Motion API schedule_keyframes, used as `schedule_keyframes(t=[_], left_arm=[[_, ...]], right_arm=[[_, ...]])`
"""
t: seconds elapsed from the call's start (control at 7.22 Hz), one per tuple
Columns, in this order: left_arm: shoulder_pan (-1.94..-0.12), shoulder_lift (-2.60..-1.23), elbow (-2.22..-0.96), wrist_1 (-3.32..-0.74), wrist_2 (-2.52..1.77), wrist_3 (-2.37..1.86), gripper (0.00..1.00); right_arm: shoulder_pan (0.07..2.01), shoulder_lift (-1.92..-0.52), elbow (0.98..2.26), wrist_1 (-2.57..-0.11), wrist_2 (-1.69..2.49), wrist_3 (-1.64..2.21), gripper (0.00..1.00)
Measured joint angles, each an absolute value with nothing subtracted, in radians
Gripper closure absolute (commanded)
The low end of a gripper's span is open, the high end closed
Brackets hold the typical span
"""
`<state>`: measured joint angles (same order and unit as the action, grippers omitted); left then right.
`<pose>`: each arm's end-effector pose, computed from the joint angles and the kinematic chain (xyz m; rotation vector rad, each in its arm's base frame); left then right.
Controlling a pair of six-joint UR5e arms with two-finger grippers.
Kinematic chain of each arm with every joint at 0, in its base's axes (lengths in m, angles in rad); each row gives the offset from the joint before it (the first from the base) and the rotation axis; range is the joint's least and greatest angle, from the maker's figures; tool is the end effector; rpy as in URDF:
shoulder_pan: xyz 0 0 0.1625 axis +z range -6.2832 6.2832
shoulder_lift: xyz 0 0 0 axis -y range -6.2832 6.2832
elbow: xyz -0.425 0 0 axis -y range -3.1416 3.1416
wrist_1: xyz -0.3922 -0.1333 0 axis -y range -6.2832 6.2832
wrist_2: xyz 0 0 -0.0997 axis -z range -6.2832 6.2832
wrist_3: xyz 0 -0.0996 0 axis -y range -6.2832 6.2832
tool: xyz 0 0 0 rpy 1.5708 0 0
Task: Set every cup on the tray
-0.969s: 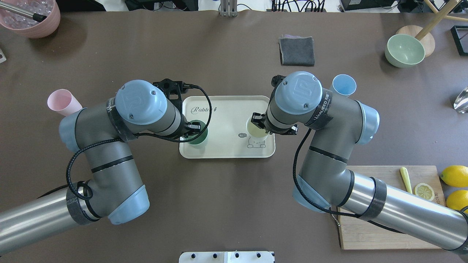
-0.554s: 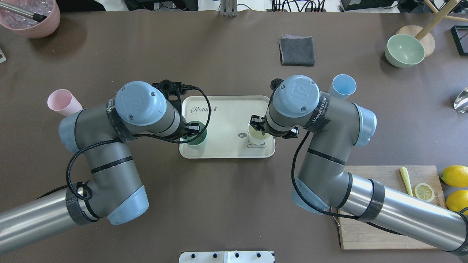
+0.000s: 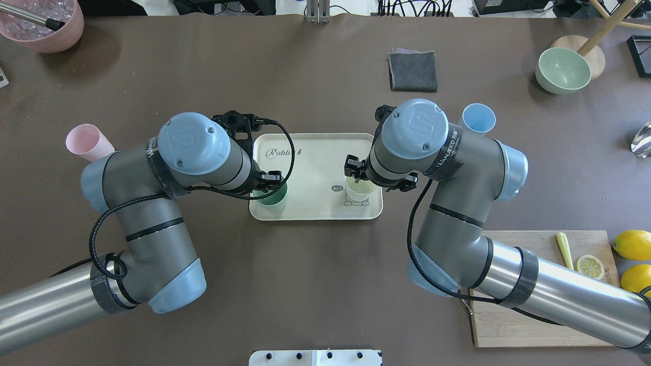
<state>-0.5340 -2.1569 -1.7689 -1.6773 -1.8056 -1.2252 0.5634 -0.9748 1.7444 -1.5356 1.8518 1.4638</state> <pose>0.5041 -0.4260 0.2230 0.1792 0.8952 -0.0706 -0.5001 -0.4409 0.2358 0.0122 -0.8456 0.3160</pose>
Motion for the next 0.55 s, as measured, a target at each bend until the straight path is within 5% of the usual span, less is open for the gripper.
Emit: schedule_keyframes(t=[0.55], left_arm=[[-0.662, -2.109, -1.91, -1.609, -1.901, -1.164, 0.02]], right_arm=[[0.729, -0.99, 1.838, -1.621, 1.998, 1.355, 0.0]])
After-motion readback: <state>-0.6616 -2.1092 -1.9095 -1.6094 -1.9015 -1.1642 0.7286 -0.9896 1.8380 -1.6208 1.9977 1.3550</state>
